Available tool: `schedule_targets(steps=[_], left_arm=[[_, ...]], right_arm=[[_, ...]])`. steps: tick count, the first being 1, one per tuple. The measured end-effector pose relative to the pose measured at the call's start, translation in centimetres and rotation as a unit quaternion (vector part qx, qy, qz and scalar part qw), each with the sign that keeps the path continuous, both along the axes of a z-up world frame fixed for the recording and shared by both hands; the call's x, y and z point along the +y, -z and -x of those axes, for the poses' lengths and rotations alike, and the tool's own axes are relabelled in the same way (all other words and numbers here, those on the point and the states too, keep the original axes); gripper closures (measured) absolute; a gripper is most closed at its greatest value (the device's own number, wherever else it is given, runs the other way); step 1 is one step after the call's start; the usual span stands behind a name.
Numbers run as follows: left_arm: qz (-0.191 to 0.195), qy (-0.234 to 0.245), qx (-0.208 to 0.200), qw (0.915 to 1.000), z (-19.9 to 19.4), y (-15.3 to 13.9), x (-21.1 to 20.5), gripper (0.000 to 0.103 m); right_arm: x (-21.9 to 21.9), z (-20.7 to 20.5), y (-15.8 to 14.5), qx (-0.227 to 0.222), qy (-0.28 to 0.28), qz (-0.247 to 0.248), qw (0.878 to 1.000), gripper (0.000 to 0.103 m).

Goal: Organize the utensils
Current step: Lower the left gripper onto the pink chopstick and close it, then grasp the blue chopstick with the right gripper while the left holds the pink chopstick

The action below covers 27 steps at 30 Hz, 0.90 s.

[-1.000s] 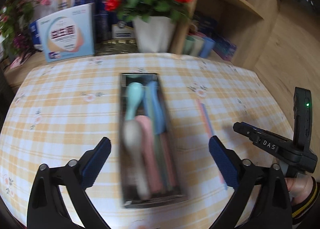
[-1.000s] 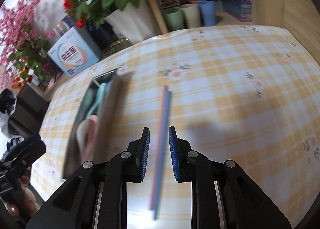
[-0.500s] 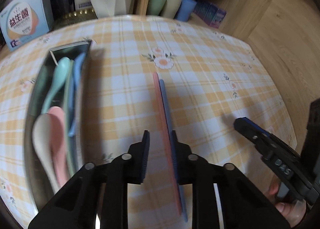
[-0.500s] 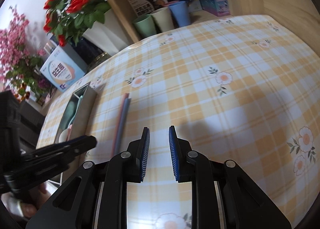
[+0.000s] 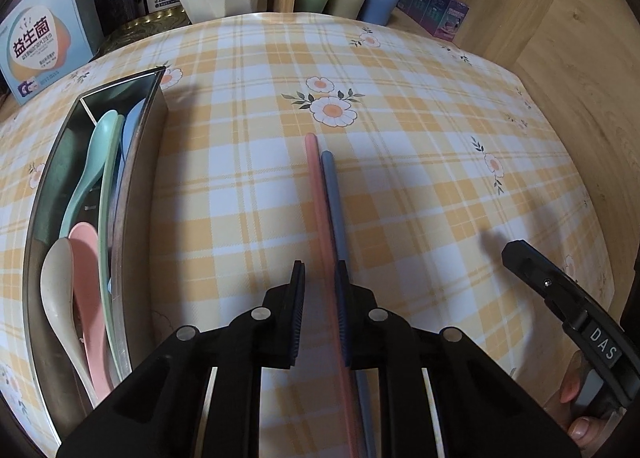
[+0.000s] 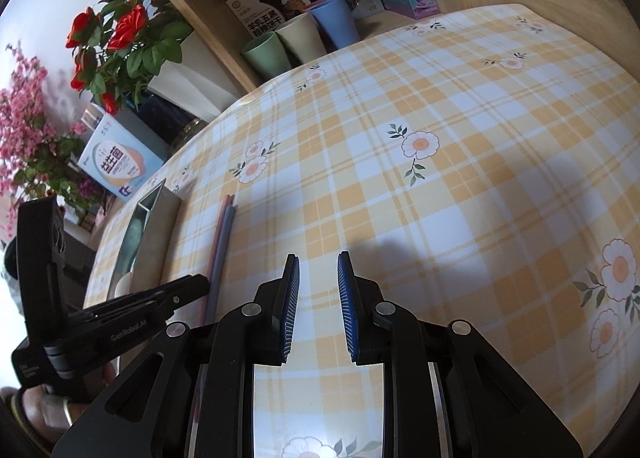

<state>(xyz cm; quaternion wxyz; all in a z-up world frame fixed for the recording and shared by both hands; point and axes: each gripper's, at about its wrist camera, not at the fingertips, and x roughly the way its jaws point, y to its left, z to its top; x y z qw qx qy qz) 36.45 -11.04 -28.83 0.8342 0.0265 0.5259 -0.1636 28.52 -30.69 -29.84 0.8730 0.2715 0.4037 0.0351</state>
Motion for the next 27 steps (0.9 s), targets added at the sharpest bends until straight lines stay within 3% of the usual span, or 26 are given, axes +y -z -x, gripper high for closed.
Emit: schedule_targets(steps=[21, 25, 27], left_arm=[[-0.051, 0.015, -0.034, 0.9980, -1.0, 0.4, -1.3, 0.085], [-0.046, 0.011, -0.034, 0.9983, -0.9, 0.5, -0.8, 0.096], [-0.041, 0.006, -0.031, 0.9987, -0.7, 0.4, -0.5, 0.097]], right_arm=[[-0.3, -0.1, 0.3, 0.005, 0.004, -0.011, 1.000, 0.082], [-0.4, -0.1, 0.2, 0.005, 0.005, -0.011, 1.000, 0.082], [-0.4, -0.2, 0.3, 0.008, 0.005, -0.012, 1.000, 0.082]])
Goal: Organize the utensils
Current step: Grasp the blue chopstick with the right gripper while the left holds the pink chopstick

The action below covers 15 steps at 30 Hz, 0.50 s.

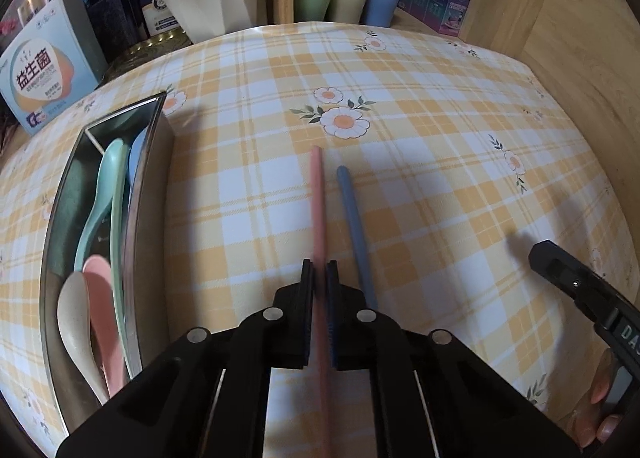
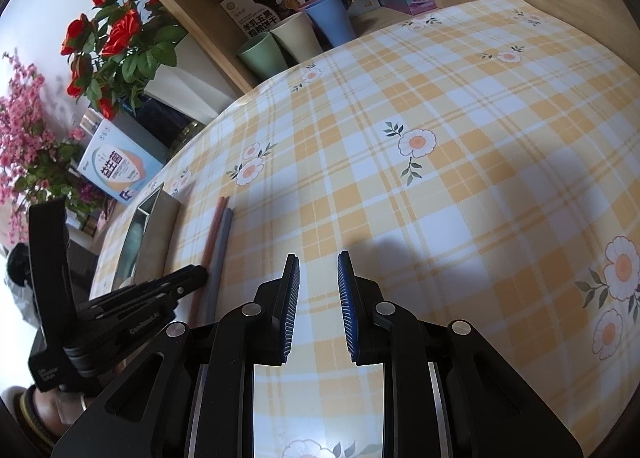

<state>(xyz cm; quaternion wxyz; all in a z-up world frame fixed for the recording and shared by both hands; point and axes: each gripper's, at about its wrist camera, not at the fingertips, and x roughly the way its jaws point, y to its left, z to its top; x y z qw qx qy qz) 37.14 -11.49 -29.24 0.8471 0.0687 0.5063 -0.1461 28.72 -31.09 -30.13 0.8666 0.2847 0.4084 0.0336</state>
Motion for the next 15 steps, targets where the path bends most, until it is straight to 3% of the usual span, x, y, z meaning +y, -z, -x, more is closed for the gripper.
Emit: schedule_targets(steps=[6, 11, 15], left_arm=[[0.043, -0.033, 0.014, 0.9984, 1.3, -0.5, 2.2, 0.097], [0.098, -0.051, 0.001, 0.9939, 2.7, -3.4, 4.2, 0.097], [0.118, -0.050, -0.018, 0.9916, 3.9, -5.8, 5.8, 0.097]], right_arm=[[0.6, -0.1, 0.0, 0.005, -0.012, 0.001, 1.000, 0.082], [2.1, -0.3, -0.3, 0.004, -0.037, 0.010, 0.999, 0.082], [3.8, -0.5, -0.3, 0.010, -0.057, 0.019, 0.998, 0.082]])
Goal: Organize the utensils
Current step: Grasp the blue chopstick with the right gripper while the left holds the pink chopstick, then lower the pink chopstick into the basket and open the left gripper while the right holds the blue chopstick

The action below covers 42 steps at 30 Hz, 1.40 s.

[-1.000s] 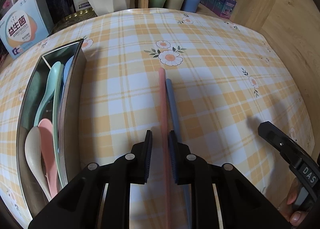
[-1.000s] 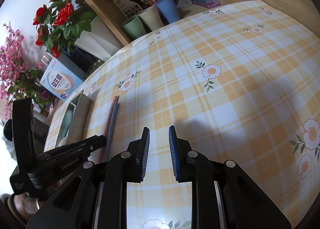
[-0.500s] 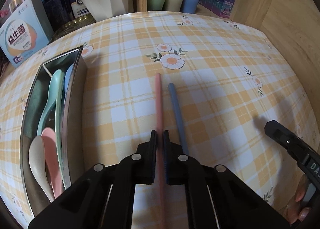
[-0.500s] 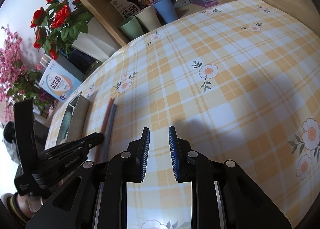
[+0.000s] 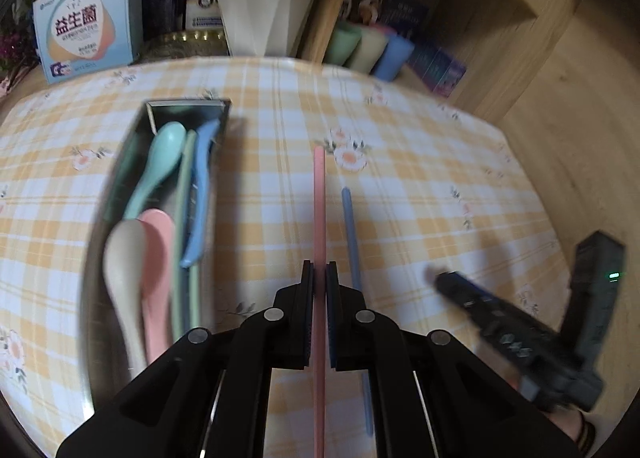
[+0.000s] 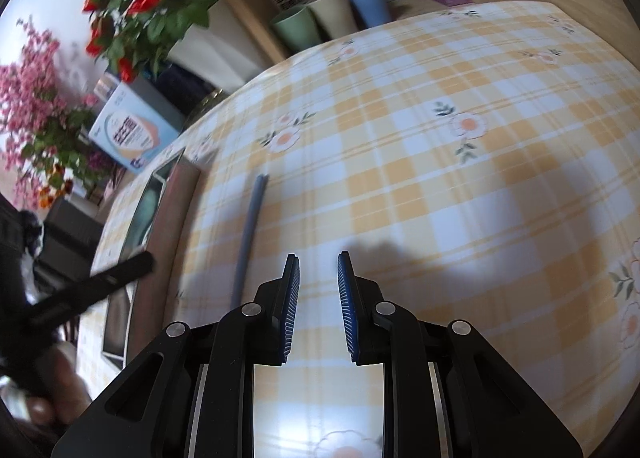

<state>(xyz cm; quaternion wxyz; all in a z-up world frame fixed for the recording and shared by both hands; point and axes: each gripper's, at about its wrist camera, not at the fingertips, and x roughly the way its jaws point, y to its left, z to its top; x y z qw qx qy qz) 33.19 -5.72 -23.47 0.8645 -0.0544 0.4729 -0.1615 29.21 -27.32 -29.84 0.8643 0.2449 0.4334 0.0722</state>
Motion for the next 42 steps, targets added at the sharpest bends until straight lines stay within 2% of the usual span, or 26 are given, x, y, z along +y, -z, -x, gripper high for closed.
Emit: schedule_targets(steps=[5, 10, 18, 27, 30, 37, 42], left_arm=[[0.023, -0.022, -0.016, 0.9994, 0.5, -1.7, 3.1, 0.097], [0.022, -0.052, -0.034, 0.9978, 0.9, -2.5, 6.5, 0.097], [0.041, -0.072, -0.035, 0.9959, 1.7, -1.8, 10.4, 0.097], [0.067, -0.092, -0.038, 0.9928, 1.7, -1.4, 13.0, 0.097], [0.074, -0.095, -0.038, 0.9920, 1.9, -1.3, 13.3, 0.097], [0.080, -0.100, -0.037, 0.9911, 2.0, -1.3, 13.9, 0.097], [0.082, -0.102, -0.031, 0.9909, 2.0, -1.1, 13.8, 0.097]], right_arm=[[2.8, -0.4, -0.1, 0.006, -0.030, 0.020, 0.999, 0.082], [5.4, -1.1, -0.5, 0.012, -0.063, 0.048, 0.997, 0.082], [8.2, -2.3, 0.0, 0.034, -0.074, 0.077, 0.994, 0.082], [10.7, -3.1, -0.2, 0.041, -0.080, 0.155, 0.984, 0.084], [11.0, -3.0, -0.2, 0.041, -0.077, 0.181, 0.980, 0.092], [10.0, -2.9, -0.1, 0.047, -0.062, 0.147, 0.986, 0.097], [9.0, -2.3, -0.4, 0.039, -0.041, 0.096, 0.994, 0.097]])
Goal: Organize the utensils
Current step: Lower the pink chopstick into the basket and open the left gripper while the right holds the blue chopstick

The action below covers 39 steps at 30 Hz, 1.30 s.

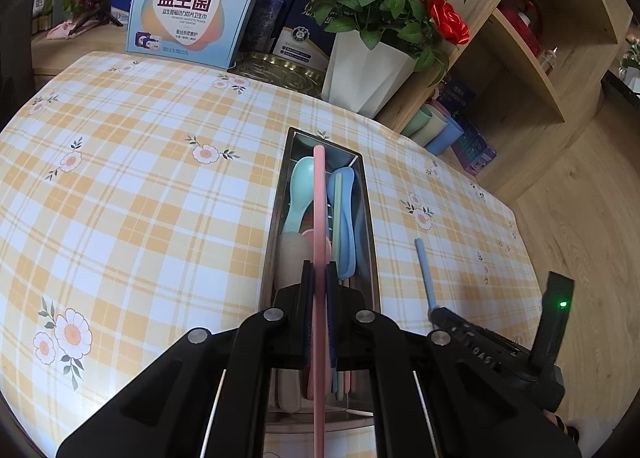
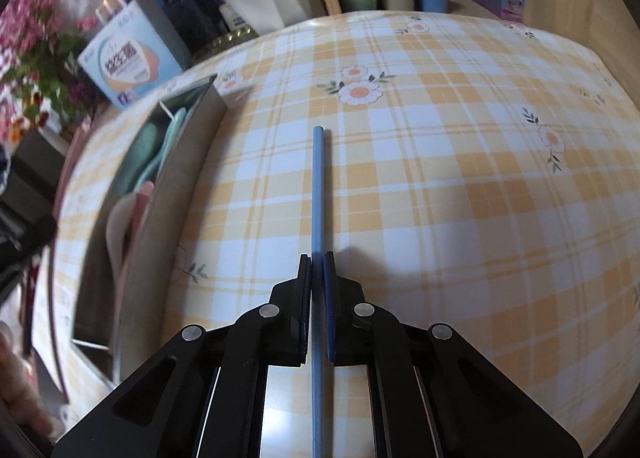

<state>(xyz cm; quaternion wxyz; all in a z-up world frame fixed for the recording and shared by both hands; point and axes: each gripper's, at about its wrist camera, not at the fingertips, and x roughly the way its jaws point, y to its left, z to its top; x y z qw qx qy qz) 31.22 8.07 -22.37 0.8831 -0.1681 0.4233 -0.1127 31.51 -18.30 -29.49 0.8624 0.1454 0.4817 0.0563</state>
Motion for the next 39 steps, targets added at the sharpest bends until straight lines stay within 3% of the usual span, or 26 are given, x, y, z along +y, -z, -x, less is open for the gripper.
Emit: schedule_targets(steps=[5, 18, 30, 39], left_arm=[[0.004, 0.002, 0.006, 1.0000, -0.6, 0.2, -0.6, 0.097], [-0.050, 0.046, -0.009, 0.9977, -6.3, -0.2, -4.4, 0.097], [-0.083, 0.052, 0.043, 0.9942, -8.3, 4.0, -5.2, 0.097], [-0.080, 0.057, 0.061, 0.9933, -8.5, 4.5, -5.1, 0.097]], right_arm=[[-0.5, 0.1, -1.5, -0.027, 0.002, -0.019, 0.999, 0.097], [-3.0, 0.4, -2.7, -0.049, 0.023, -0.061, 0.997, 0.097], [-4.9, 0.1, -1.5, -0.038, 0.040, -0.078, 0.995, 0.097], [-5.0, 0.1, -1.5, -0.037, 0.040, -0.082, 0.995, 0.097]])
